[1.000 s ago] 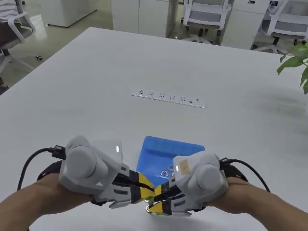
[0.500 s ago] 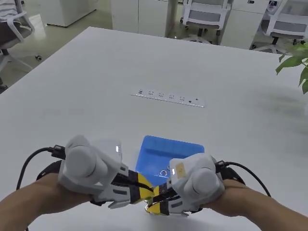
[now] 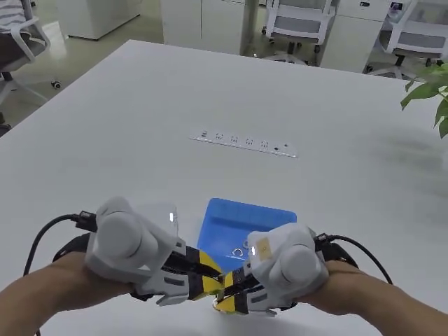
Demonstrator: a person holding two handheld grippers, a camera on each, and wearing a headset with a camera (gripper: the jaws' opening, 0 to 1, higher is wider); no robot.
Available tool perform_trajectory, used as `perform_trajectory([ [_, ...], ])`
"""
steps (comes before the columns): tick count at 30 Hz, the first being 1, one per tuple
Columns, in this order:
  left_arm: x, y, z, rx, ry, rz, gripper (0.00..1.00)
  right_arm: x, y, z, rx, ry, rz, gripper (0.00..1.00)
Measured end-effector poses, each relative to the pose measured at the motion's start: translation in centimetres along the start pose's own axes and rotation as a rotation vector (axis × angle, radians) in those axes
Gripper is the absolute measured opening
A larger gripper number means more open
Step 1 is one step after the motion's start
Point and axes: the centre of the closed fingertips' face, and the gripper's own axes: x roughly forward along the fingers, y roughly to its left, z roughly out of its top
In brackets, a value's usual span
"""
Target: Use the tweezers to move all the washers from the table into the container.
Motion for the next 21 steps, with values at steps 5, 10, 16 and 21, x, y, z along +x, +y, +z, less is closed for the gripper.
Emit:
perform_trajectory([
  [5,-0.3,0.2,-0.3,-0.017,-0.009,0.013,0.26,-0.6,0.0,-0.3,0.000,0.004,-0.007,0.08],
  [10,-0.5,0.2,-0.7,-0.038,-0.020,0.017,0.38,-1.3,-0.1,-0.3,0.003,-0.002,-0.021,0.08],
  [16,-0.8,0.2,-0.9,-0.055,-0.039,0.028,0.59,-2.2,-0.5,0.2,0.011,-0.017,-0.042,0.08],
  [21,-1.1,0.5,-0.8,-0.073,-0.060,0.051,0.70,-2.9,-0.9,0.7,0.014,-0.029,-0.057,0.08],
])
